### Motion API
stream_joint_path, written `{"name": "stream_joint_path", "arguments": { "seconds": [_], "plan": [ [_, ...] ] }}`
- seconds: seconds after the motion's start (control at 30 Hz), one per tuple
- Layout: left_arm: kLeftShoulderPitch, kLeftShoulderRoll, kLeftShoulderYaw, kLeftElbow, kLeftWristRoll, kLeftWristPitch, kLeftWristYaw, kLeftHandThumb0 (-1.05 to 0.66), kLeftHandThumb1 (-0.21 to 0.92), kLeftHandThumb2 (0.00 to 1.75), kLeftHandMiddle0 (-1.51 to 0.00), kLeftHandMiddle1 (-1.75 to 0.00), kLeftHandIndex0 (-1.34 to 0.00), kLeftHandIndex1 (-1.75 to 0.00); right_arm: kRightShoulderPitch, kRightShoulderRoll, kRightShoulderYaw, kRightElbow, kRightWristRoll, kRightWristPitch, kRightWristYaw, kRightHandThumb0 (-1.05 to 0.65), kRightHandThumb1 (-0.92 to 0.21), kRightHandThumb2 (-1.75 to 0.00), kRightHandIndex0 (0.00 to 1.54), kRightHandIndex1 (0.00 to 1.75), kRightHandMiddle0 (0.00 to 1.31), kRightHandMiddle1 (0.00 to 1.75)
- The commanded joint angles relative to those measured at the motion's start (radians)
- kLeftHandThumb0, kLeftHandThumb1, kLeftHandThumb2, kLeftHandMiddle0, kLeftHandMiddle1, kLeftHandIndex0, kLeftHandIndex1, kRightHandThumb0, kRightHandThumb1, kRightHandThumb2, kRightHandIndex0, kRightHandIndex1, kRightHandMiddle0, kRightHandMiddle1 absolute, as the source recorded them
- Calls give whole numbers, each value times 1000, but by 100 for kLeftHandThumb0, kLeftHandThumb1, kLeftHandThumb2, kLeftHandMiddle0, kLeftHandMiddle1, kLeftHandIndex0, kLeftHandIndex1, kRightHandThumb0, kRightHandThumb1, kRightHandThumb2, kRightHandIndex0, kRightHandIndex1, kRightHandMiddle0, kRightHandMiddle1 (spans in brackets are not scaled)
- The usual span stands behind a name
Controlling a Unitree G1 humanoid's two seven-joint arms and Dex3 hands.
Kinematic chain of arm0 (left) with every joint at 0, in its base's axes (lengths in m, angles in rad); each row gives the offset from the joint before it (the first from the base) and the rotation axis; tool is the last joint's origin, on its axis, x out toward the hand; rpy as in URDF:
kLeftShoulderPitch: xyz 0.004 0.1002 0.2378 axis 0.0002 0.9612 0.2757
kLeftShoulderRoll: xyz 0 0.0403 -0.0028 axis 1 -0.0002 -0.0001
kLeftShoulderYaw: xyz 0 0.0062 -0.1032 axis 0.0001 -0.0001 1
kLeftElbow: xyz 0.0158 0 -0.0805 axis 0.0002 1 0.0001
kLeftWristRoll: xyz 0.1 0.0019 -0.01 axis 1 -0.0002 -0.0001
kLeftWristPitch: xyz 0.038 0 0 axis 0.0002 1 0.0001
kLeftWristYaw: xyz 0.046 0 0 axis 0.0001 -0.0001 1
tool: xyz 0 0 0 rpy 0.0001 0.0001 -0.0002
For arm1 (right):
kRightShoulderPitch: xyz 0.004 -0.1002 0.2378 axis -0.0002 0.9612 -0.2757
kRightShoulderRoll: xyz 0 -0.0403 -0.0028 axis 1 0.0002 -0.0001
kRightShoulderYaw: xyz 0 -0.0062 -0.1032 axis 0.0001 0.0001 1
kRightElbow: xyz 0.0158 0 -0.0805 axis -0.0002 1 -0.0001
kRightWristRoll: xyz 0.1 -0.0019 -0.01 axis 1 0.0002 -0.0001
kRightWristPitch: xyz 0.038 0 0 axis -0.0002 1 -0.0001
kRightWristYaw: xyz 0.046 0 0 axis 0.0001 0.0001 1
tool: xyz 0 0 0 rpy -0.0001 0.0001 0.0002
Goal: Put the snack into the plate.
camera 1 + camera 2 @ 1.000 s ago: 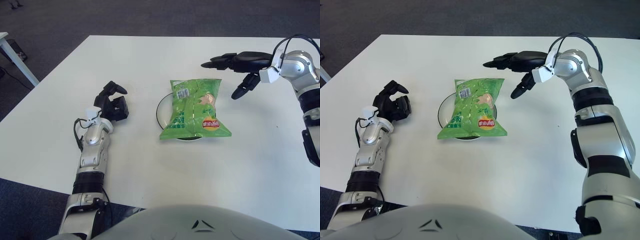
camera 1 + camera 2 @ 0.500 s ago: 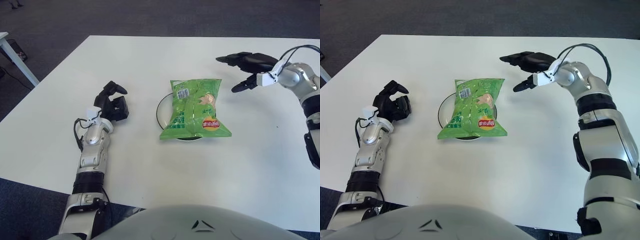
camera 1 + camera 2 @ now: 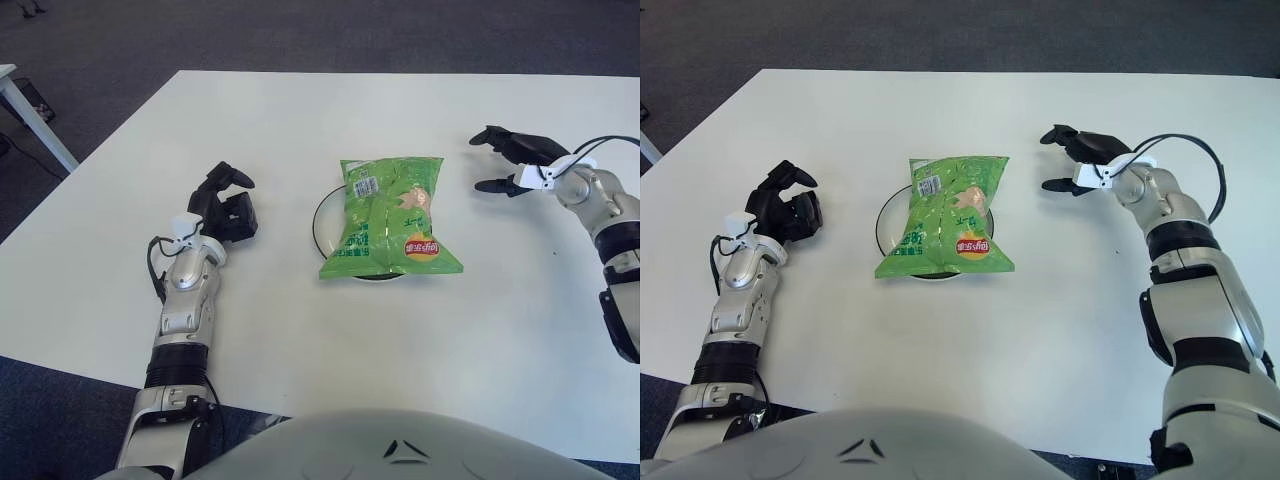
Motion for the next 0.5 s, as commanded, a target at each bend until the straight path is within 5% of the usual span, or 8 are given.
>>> {"name": "stream_joint_path", "arguments": {
  "seconds": [0.0, 0.1, 0.27, 0.47],
  "plan": [
    [171, -82, -18, 134, -4, -6, -5, -46, 37, 125, -115, -175, -57, -175, 71, 70, -71, -42, 106, 125, 36, 24, -56, -88, 50, 150, 1, 141],
    [170, -82, -17, 136, -5, -8, -6, -46, 37, 124, -117, -175, -56, -175, 96, 92, -108, -70, 169, 181, 66, 35, -53, -93, 52, 157, 5, 150],
    [171, -82, -18, 135, -2, -8, -4, -46, 37, 124, -116, -175, -56, -175, 118, 124, -175, -101, 288, 242, 144, 6, -52, -102, 57, 158, 20, 170],
    [171, -83, -19, 134, -2, -6, -3, -46, 37, 125, -117, -175, -57, -175, 129, 144, -209, -97, 354, 227, 173, 0, -37, -117, 69, 147, 37, 174]
  ]
}}
